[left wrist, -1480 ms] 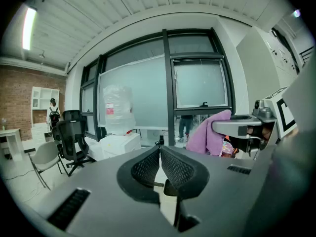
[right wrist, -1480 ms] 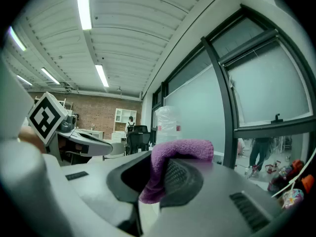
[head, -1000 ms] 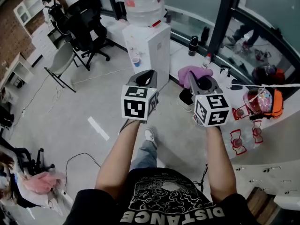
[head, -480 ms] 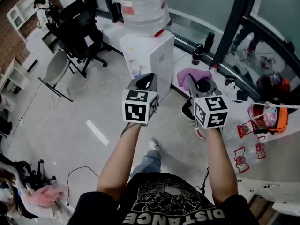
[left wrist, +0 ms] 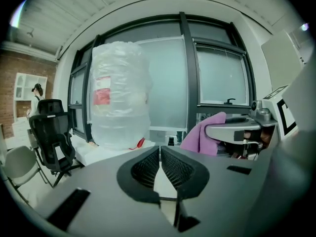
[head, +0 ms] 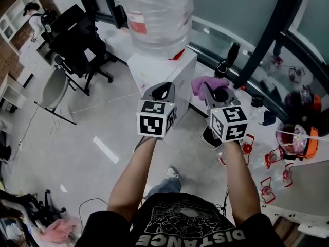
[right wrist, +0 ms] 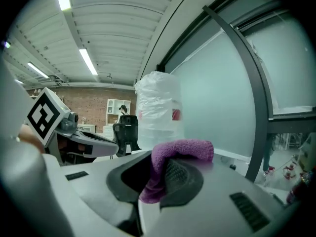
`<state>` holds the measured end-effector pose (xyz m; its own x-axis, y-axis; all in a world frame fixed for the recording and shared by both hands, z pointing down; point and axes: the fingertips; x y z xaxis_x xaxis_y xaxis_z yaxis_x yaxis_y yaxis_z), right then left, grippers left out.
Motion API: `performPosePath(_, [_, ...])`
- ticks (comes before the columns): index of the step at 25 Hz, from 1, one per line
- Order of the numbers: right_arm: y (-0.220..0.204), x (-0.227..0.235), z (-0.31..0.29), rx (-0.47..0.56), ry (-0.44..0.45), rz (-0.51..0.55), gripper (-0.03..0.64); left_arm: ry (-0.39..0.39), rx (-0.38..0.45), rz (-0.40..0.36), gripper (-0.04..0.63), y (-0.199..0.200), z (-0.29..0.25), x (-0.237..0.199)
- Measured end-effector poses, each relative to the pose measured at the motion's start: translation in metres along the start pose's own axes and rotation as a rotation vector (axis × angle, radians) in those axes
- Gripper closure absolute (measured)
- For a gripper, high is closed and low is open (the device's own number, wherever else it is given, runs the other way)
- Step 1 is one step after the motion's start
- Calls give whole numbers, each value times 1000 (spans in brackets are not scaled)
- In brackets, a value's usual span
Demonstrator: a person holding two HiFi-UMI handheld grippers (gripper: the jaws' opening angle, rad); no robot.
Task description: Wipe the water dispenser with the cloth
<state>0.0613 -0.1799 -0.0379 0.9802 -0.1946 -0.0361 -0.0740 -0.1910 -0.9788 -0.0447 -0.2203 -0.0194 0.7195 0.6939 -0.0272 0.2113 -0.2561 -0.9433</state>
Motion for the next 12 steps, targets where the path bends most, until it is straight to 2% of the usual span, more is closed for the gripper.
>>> performPosePath(7, [3,22,-49,-16,-18,-8,571,-15,-5,11,563,7,-39,-27])
performPosePath(12, [-6,40,-73,-33,-6,-11,571,2,-14,14,563,7,-57,-33])
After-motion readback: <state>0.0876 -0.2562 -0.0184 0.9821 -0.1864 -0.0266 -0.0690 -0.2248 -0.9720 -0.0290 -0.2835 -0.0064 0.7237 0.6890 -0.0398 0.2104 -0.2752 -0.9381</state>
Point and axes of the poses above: the fingertips, and each gripper's own axes: z backward along the fingers, x to its right, y out of its top, and after that the axes turned 1 degree about y, right-handed
